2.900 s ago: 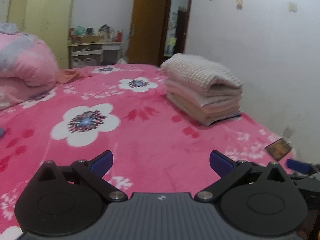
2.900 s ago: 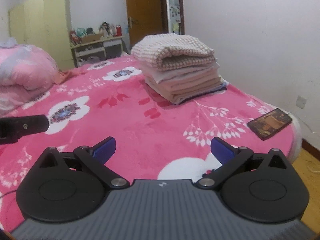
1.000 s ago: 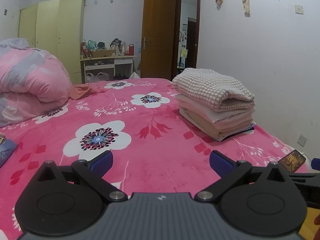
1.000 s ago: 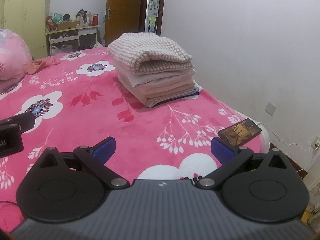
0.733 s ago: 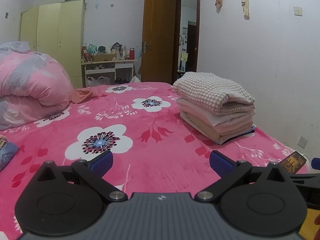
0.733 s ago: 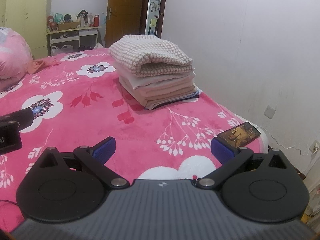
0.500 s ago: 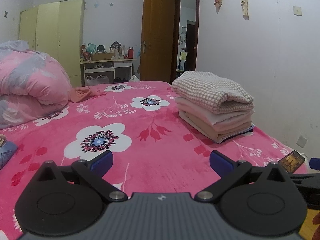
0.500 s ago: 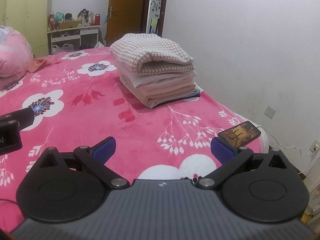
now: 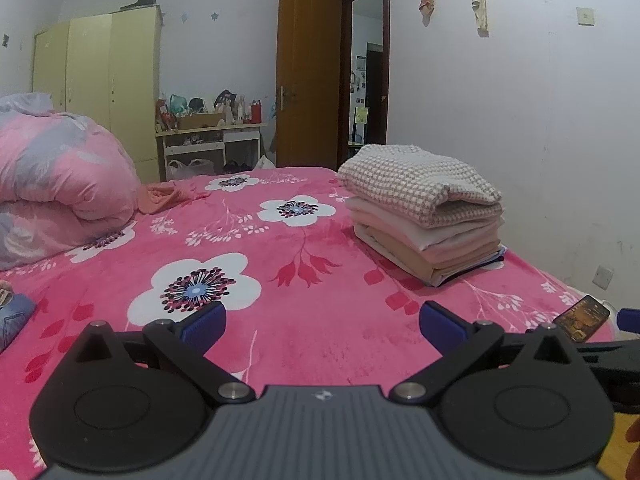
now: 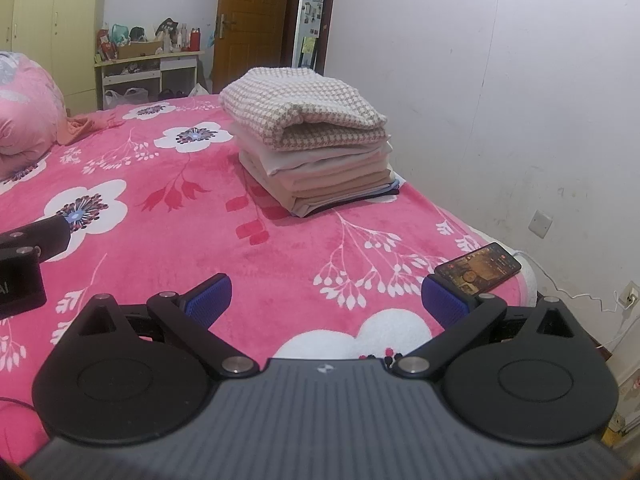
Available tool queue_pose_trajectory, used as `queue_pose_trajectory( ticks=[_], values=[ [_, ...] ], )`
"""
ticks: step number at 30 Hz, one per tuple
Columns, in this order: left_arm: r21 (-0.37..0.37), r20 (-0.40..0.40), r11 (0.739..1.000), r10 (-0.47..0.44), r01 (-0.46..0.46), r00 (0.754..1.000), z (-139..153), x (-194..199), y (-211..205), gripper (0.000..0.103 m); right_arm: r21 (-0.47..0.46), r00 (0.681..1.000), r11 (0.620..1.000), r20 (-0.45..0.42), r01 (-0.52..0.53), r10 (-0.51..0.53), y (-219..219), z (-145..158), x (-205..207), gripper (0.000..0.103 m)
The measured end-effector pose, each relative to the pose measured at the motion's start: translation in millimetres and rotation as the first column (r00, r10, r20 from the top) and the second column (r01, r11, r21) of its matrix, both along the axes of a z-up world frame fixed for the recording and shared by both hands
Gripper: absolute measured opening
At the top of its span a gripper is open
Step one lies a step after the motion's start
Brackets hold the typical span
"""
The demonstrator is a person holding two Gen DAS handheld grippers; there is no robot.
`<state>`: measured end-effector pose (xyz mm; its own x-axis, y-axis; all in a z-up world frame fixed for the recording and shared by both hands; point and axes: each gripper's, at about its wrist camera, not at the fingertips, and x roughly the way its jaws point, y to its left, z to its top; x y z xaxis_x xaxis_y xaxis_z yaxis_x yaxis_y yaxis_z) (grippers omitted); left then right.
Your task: Fold clothes
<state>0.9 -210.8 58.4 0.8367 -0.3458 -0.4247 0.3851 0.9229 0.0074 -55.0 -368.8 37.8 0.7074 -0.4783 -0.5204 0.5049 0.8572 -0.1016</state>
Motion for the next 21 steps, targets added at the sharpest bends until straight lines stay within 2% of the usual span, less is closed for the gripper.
queue_pose_trajectory(
  ticks=[21],
  values=[
    [0.006,-0.005,1.0,-0.001,0.001,1.0,-1.0,3.0,0.2,0.103,0.009,1.0,1.0,-0.006,0.004,-0.004,1.2,-2.4,1.2,0.102]
  ],
)
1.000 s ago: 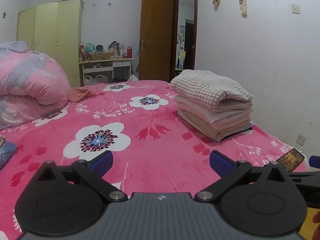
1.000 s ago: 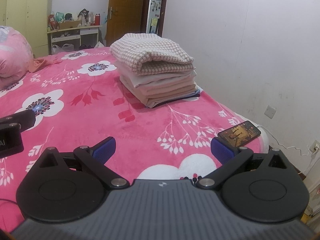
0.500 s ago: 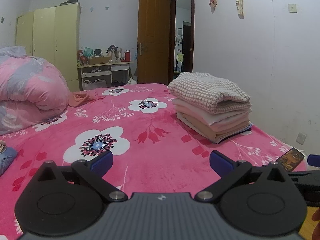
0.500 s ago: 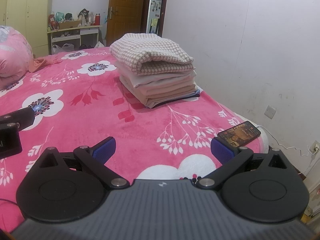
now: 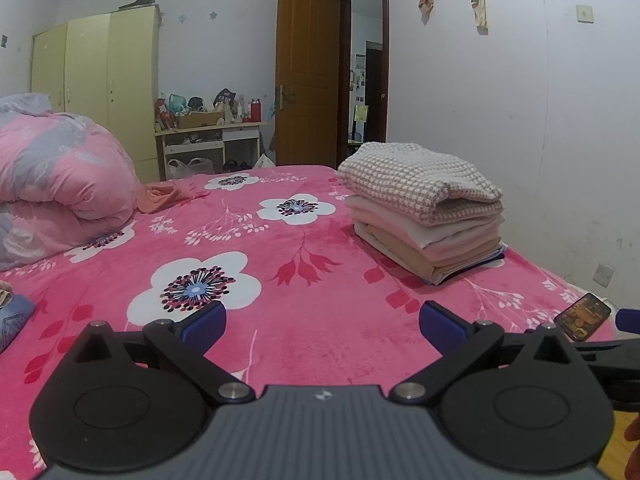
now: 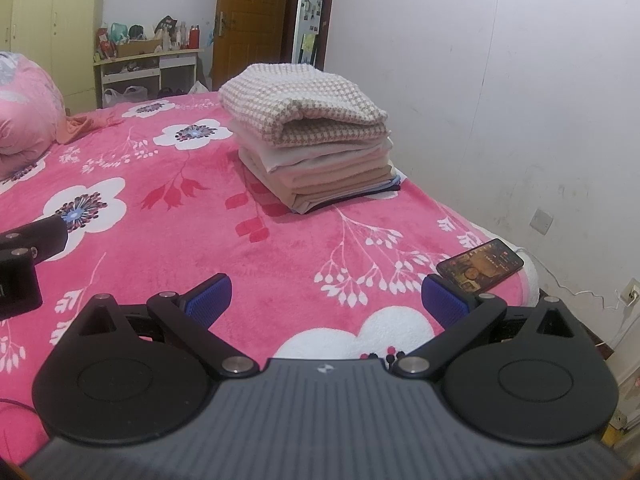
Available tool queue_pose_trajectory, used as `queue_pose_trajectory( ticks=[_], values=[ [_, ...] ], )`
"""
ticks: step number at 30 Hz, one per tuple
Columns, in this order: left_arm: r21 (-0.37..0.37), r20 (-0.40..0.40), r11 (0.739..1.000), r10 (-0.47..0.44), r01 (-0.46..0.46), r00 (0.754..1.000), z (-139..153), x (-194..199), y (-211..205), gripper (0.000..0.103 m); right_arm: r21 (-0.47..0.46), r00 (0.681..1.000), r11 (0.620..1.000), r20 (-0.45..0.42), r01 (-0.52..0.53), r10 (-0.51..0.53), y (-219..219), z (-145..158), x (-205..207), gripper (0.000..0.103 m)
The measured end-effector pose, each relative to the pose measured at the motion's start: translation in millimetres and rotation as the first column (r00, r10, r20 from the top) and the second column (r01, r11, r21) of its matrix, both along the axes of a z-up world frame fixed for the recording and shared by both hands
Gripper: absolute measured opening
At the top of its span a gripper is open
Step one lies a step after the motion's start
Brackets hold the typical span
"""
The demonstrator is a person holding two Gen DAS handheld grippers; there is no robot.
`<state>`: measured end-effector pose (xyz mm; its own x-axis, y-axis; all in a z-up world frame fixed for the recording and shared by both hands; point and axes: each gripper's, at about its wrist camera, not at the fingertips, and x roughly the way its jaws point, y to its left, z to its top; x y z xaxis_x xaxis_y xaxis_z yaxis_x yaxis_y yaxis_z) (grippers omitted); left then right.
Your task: Fold clothes
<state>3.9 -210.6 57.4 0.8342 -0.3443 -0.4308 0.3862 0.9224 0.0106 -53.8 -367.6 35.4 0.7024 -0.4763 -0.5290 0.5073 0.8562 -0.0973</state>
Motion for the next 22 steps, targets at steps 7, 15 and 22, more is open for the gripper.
queue_pose_trajectory(
  ticks=[7,15,22],
  values=[
    [-0.001,-0.002,1.0,0.002,-0.002,1.0,-0.8,1.2,2.1,0.103,0.001,1.0,1.0,-0.002,-0.003,0.003,-0.7,-0.3,1.0,0.102],
    [-0.002,-0.008,1.0,0.009,-0.009,1.0,-2.7,2.4,4.9,0.103,-0.001,1.0,1.0,-0.007,-0.009,0.009,1.5,-1.9,3.6,0.102],
    [0.001,-0.008,1.0,0.011,-0.011,1.0,-3.4,2.6,5.8,0.103,0.0,1.0,1.0,-0.01,-0.012,0.012,1.6,-3.3,5.5,0.102]
  ],
)
